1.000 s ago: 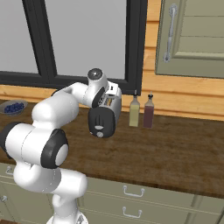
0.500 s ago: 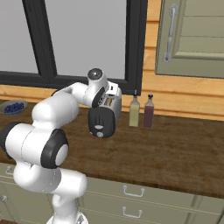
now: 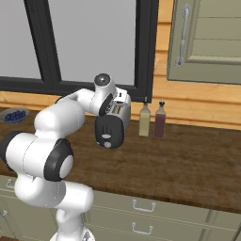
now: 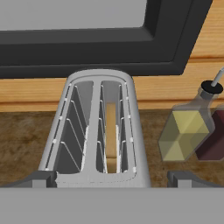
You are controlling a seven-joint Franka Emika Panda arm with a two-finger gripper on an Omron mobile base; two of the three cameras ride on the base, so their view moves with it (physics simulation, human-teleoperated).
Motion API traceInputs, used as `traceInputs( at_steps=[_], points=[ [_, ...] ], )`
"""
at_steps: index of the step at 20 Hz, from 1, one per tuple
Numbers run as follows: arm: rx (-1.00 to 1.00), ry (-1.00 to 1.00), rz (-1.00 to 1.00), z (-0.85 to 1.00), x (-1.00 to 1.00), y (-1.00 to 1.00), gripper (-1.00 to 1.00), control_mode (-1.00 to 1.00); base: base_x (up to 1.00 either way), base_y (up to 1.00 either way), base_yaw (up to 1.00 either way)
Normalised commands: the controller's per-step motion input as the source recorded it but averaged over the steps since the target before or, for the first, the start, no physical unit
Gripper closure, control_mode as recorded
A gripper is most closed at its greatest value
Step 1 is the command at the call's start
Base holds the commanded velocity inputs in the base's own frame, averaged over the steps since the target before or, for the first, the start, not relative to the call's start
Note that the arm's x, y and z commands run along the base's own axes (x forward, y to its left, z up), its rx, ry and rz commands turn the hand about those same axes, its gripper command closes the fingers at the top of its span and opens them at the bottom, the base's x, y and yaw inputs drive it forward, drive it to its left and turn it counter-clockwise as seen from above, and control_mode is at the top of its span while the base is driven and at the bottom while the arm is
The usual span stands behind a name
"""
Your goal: Start the toaster. Once the lever pops up, take the bread to the plate on the dining counter.
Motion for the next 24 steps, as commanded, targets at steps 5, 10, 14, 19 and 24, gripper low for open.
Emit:
traceInputs(
  at_steps=[5,10,14,19,24],
  points=[
    [0.0,0.0,0.0,0.0,0.0,0.0,-1.0,-1.0,0.0,0.0,0.0],
    [0.0,0.0,0.0,0.0,0.0,0.0,-1.0,-1.0,0.0,0.0,0.0],
    [0.0,0.0,0.0,0.0,0.0,0.0,-1.0,-1.0,0.0,0.0,0.0],
    [0.0,0.0,0.0,0.0,0.0,0.0,-1.0,-1.0,0.0,0.0,0.0],
    [0.0,0.0,0.0,0.0,0.0,0.0,-1.0,-1.0,0.0,0.0,0.0]
  ],
)
